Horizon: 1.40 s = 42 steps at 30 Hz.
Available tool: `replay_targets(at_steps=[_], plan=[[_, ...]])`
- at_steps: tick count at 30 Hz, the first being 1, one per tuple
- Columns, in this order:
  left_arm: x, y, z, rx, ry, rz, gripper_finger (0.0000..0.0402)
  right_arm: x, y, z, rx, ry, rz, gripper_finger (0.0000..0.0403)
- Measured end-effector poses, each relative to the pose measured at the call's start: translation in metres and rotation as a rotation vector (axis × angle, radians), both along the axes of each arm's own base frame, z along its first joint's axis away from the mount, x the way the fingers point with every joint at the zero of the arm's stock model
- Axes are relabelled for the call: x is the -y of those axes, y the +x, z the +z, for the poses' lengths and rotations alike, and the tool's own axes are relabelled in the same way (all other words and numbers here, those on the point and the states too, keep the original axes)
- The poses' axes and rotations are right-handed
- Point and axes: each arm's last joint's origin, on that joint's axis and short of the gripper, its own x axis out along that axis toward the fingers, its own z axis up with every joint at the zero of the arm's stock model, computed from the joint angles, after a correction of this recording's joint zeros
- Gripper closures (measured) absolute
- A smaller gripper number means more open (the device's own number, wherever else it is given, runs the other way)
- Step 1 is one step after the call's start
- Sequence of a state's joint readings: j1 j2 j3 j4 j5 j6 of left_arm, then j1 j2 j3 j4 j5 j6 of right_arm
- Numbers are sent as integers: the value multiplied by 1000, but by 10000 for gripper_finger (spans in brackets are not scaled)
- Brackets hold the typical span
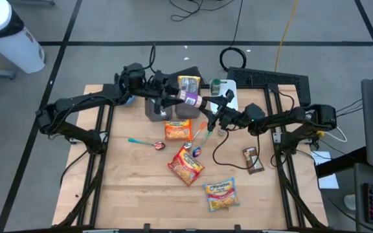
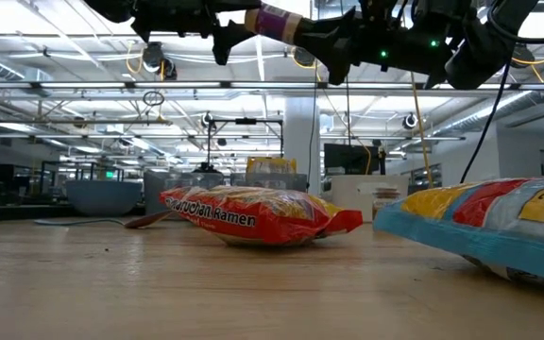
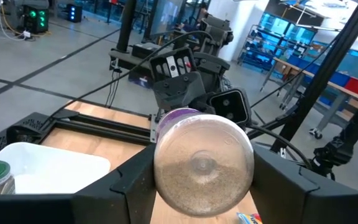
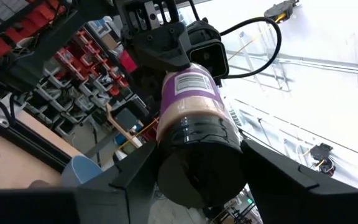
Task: Pick & Place Food Item
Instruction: Put the purple seasoning bottle into the white bin
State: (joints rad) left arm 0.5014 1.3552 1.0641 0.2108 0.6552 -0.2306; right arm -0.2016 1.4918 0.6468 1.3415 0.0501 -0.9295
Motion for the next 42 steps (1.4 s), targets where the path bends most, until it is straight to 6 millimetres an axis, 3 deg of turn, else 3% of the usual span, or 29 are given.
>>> replay_targets(at_steps=[8,21,30,42], plan=[[-1,0,0,2,17,3,191,0,0,0,2,-5,-3,200],[-3,-1,0,4,31,56,79,-1,-2,5,26,-6,-2,201],[-4,-2,3,26,52,58,60,0,-5,8,24,5,-52,202],[-7,-36,21,4,151,161,60,1,-15,21,-43,88,-134,202]])
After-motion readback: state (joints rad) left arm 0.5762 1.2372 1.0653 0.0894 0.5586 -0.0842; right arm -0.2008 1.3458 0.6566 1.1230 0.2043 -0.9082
